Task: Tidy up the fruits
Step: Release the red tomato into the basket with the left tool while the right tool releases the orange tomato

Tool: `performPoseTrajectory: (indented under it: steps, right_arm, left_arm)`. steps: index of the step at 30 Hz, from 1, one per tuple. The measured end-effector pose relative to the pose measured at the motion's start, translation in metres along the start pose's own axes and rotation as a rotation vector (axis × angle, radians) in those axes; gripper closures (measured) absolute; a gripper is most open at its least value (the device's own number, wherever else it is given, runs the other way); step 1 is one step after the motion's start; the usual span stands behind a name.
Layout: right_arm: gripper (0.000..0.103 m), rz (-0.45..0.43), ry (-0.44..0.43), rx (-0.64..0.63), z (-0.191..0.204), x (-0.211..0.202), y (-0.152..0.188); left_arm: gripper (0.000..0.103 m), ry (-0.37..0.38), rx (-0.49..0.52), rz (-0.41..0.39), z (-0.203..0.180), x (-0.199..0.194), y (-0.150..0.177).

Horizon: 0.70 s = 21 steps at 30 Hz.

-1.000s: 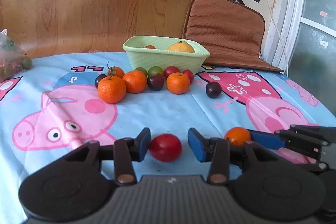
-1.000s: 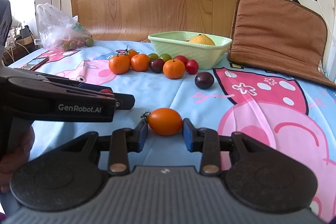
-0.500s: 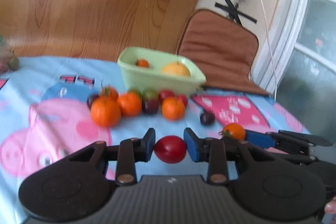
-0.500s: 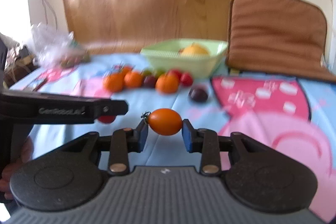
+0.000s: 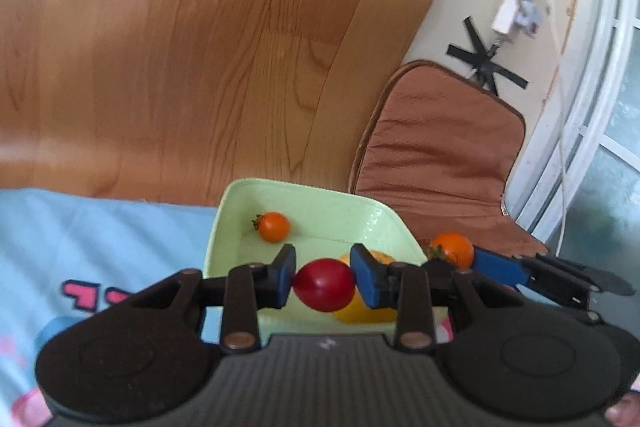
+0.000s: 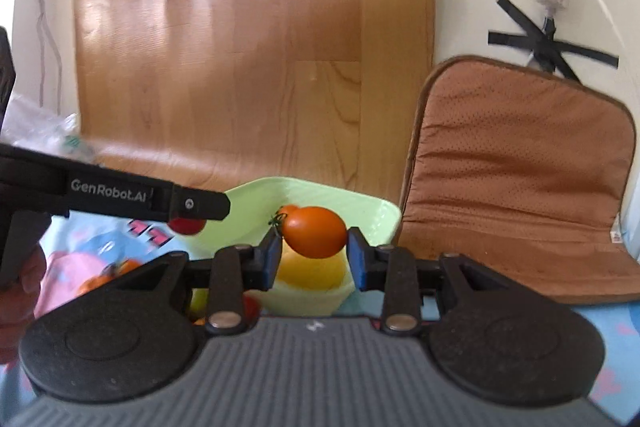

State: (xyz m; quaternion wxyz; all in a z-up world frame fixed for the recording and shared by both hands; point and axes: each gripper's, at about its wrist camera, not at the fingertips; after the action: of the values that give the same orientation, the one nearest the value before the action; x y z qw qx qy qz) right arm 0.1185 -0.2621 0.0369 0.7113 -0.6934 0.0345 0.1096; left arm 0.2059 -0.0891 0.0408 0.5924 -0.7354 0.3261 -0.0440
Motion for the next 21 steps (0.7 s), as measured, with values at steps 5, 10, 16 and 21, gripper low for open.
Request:
performPoseTrajectory:
  steps: [5,10,16,21]
  right_arm:
    - [0.065,0.046,-0.001,0.099,-0.023,0.034,-0.001]
    - [0.063,0.068,-0.01,0.119,-0.026,0.049,0.006]
    - [0.062,0.042,-0.011,0.131,-0.029,0.044,0.007]
    - [0.062,0.011,-0.01,0.157,-0.032,0.02,0.003]
  left_arm:
    - [0.072,0.008,-0.104,0.074,0.02,0.033,0.003]
    - [0.061,-0.023,-0.082,0.065,0.022,0.041,0.005]
    - [0.06,-0.031,-0.09,0.042,0.02,0.029,0.003]
    - [0.06,-0.023,-0.106,-0.016,0.025,-0.013,0.001]
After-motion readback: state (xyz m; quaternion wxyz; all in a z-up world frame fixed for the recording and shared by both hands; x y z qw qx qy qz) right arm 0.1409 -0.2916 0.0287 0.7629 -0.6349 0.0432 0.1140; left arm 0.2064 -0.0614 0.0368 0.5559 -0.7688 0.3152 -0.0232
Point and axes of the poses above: each gripper's, at about its wrist camera, not at the fingertips, and x roughly the way its jaws point, z to its left, y to its underside, and after that the axes turned 11 degrees about -z, right-handed
